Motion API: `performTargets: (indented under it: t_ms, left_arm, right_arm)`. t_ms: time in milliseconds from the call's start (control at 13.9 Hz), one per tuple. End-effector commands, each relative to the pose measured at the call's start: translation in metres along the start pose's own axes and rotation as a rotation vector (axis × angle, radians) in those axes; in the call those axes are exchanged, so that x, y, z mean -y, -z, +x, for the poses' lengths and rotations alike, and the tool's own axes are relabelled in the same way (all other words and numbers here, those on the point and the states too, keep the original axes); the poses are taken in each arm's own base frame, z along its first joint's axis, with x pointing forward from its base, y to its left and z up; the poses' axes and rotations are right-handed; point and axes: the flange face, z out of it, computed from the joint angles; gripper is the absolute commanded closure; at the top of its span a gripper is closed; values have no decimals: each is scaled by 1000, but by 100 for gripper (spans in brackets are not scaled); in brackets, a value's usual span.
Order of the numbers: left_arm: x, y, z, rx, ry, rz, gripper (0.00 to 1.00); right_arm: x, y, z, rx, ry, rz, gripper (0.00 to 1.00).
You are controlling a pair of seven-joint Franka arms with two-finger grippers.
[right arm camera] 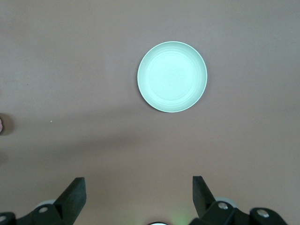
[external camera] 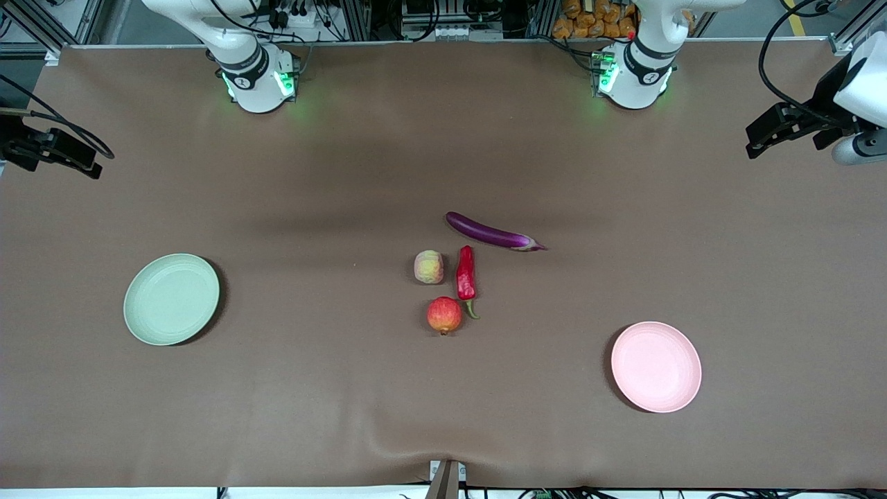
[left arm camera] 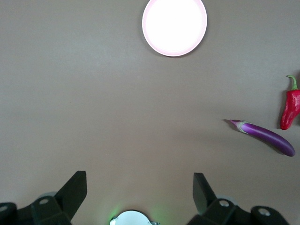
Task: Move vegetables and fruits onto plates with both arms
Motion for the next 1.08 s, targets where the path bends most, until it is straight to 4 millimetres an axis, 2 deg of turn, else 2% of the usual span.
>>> performTargets:
  t_ms: [0, 144, 504, 720, 864, 1008]
  left_arm:
    - [-3, 5, -1, 11, -17, -18, 0]
    - [-1, 1, 0, 19, -16, -19, 0]
    - [-3, 0, -3, 25, -21, -18, 0]
    - [-3, -2, -3, 28, -12, -18, 0]
    - [-4, -5, -4, 36, -6, -15, 0]
    - [-23, -20, -6, 56, -16, -7, 0]
  right_arm:
    - [0, 2, 0, 2, 0, 23, 0]
    - [4, -2, 2, 11, 3, 36, 0]
    - [41, -13, 10, 10, 54, 40, 0]
    - [51, -24, 22, 4, 63, 72, 0]
    - [53, -42, 34, 41, 52, 124, 0]
    - [52, -63, 47, 82, 38, 167, 0]
